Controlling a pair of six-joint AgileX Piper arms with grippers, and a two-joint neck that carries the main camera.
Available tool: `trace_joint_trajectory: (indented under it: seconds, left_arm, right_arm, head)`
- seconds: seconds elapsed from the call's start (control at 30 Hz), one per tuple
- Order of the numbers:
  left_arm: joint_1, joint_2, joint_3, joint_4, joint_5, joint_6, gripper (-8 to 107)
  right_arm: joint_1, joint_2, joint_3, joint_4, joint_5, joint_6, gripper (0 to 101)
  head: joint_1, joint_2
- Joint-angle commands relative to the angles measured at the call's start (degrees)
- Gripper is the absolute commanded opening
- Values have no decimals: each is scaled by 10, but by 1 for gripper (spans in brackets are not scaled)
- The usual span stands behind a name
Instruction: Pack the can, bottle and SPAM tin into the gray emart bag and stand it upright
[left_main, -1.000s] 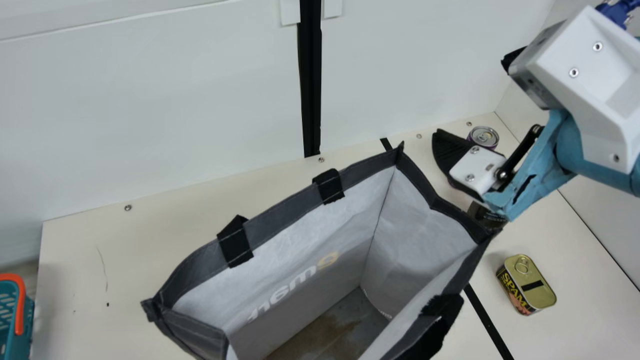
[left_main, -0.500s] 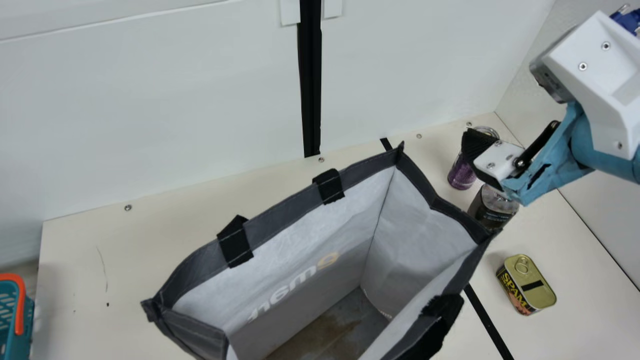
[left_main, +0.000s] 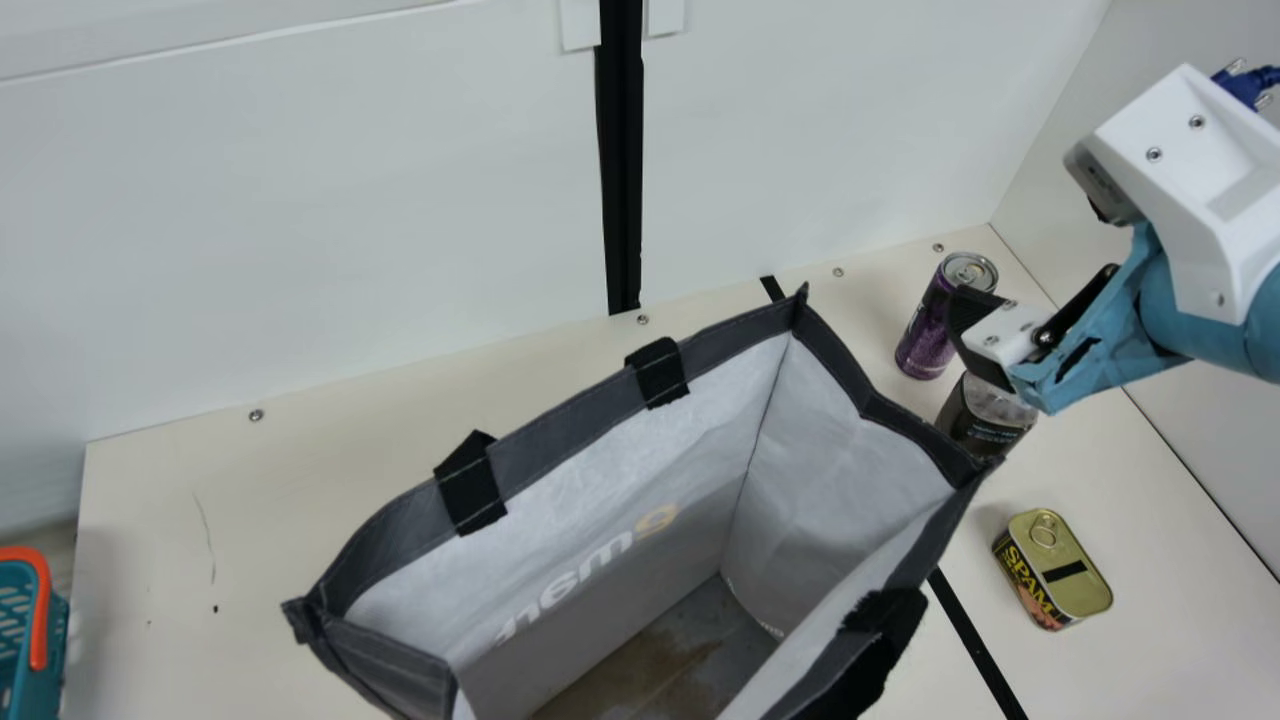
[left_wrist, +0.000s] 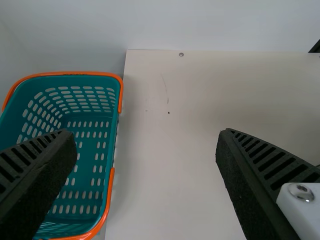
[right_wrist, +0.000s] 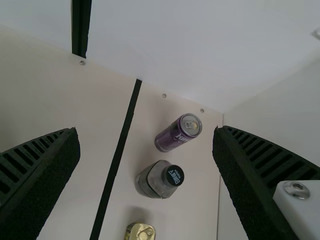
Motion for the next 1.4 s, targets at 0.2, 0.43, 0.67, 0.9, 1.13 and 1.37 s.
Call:
trace_joint_trajectory:
  seconds: [0.2,0.43,0.67,0.9,1.13,1.37]
  left_arm:
    - [0,0,0,0,0,0,90]
    - [0,0,0,0,0,0,90]
    - [0,0,0,0,0,0,90]
    - [0,0,0,0,0,0,90]
    - [0,0,0,0,0,0,90]
    - [0,0,0,0,0,0,90]
  right_arm:
    - [2,0,29,-6,0,48,95]
    - [5,-1,50,-9,0,82,95]
    - [6,-2,54,-10,0,96,95]
    - [6,-2,54,-10,0,96,95]
    - [6,-2,54,-10,0,96,95]
    - [6,-2,54,-10,0,96,95]
  head:
    - [-13,0]
    - [-13,0]
    - [-13,0]
    - [-13,0]
    - [-13,0]
    - [-13,0]
